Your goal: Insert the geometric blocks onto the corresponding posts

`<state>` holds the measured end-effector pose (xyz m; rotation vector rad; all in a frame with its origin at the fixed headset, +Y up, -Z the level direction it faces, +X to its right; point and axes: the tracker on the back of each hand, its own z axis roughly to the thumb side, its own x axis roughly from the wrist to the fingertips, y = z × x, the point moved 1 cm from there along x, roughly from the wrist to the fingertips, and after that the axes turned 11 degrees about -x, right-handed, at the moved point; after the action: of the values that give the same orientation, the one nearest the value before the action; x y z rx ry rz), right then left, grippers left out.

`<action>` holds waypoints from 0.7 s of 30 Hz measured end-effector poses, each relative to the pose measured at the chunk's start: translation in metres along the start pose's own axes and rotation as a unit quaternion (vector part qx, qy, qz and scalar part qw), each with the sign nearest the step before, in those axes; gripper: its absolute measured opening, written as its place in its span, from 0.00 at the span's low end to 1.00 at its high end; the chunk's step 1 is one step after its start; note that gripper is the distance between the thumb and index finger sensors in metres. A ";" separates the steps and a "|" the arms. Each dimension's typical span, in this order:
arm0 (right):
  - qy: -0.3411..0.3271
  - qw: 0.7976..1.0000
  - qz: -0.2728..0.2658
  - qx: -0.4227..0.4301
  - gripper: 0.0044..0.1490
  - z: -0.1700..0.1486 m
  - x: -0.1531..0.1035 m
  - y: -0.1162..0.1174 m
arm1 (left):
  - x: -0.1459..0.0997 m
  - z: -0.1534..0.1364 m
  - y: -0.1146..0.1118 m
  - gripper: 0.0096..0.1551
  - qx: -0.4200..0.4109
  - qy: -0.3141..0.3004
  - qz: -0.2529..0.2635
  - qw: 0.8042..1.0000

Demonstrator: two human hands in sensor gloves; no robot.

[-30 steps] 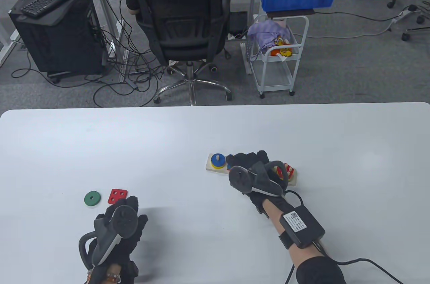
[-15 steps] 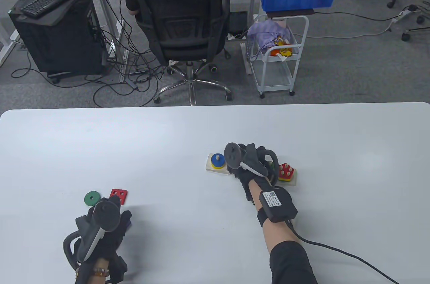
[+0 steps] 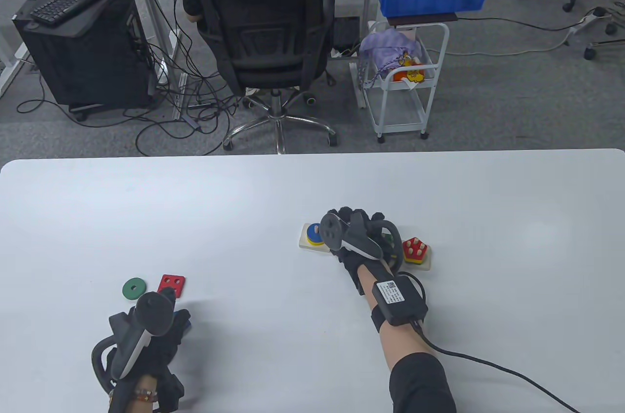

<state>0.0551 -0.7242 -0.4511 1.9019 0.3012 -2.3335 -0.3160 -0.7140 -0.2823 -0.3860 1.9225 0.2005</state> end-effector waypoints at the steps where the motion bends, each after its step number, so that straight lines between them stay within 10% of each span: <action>1: -0.006 1.000 -0.001 -0.004 0.47 -0.001 -0.004 -0.002 | 0.000 0.000 0.000 0.38 -0.001 -0.001 0.000 1.000; 21: -0.093 0.995 -0.021 0.026 0.44 -0.025 -0.178 -0.004 | 0.005 0.013 -0.034 0.37 0.129 0.014 -0.048 0.990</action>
<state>0.1149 -0.7212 -0.2815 1.6992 0.2656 -2.5467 -0.2947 -0.7425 -0.2906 -0.3067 1.9226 -0.1176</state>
